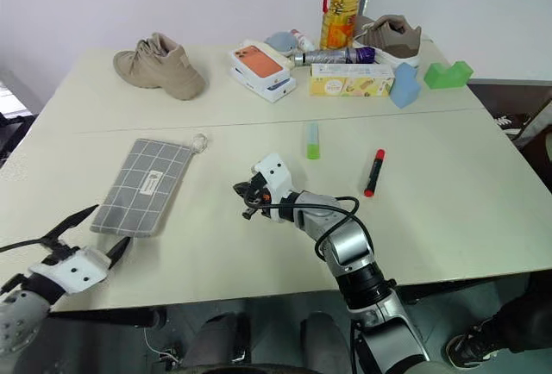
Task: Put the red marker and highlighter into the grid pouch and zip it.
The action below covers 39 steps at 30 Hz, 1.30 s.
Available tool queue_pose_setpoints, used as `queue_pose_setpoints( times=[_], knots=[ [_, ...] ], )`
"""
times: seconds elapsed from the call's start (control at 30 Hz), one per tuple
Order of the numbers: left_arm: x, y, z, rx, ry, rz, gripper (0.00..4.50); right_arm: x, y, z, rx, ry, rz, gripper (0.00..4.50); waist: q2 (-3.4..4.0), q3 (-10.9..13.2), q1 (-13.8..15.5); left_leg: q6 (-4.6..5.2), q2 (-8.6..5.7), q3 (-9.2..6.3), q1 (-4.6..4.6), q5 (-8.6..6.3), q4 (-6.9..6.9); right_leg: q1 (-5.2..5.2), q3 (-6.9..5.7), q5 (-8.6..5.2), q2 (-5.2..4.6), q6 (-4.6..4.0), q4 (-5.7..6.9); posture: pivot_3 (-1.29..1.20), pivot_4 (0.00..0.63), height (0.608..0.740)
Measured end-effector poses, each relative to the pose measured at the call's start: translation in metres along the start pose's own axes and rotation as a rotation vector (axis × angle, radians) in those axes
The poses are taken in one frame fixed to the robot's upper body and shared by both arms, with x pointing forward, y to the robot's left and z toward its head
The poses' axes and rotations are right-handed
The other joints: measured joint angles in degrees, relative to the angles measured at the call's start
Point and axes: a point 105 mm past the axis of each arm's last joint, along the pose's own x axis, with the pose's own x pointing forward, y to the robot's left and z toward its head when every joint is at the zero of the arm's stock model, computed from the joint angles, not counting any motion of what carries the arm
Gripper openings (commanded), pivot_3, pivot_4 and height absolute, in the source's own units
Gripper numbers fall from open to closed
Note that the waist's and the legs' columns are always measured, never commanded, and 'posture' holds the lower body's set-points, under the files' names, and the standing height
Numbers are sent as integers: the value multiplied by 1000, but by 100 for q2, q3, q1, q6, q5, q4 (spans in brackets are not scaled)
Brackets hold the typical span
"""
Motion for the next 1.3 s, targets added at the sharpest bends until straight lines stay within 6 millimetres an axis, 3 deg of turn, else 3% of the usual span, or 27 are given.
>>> queue_pose_setpoints(
  times=[0.23,0.4,0.53,0.77,0.97,1.07,1.3],
  knots=[
    [18,-1,5,-30,14,62,4500,0,-1,0,2,-1,-12,59,3,-2,46,8,-1,4,0,6,3,6,-7,3,-6,6,1,0,150,740],
    [28,-10,9,-53,27,59,2099,0,-2,-2,7,2,-22,0,2,-3,41,9,0,5,0,8,5,6,-9,4,-6,8,4,0,150,740],
    [30,2,13,-37,14,115,108,-1,-3,-2,9,1,-30,0,5,-3,41,9,0,5,-1,8,3,5,-9,4,-6,8,4,0,150,740],
    [30,10,15,-95,7,172,42,-4,-3,1,3,-14,-39,0,1,-2,19,9,0,6,-7,9,4,-1,-7,4,-6,9,1,0,150,740],
    [41,28,45,-421,-128,229,42,-16,-21,6,-33,-7,-92,0,-14,3,19,5,1,6,-19,11,6,-8,-7,5,-6,9,-3,0,150,740],
    [48,36,66,-570,-219,188,0,-27,-31,21,-90,-38,-98,818,-15,4,9,5,1,6,-18,11,5,-8,-7,5,-2,11,-4,0,150,740],
    [52,35,98,-778,-325,18,0,-52,-52,51,-147,-99,-116,4364,-17,9,8,4,13,4,-17,12,5,-9,-3,5,22,11,-5,0,150,740]
  ],
)
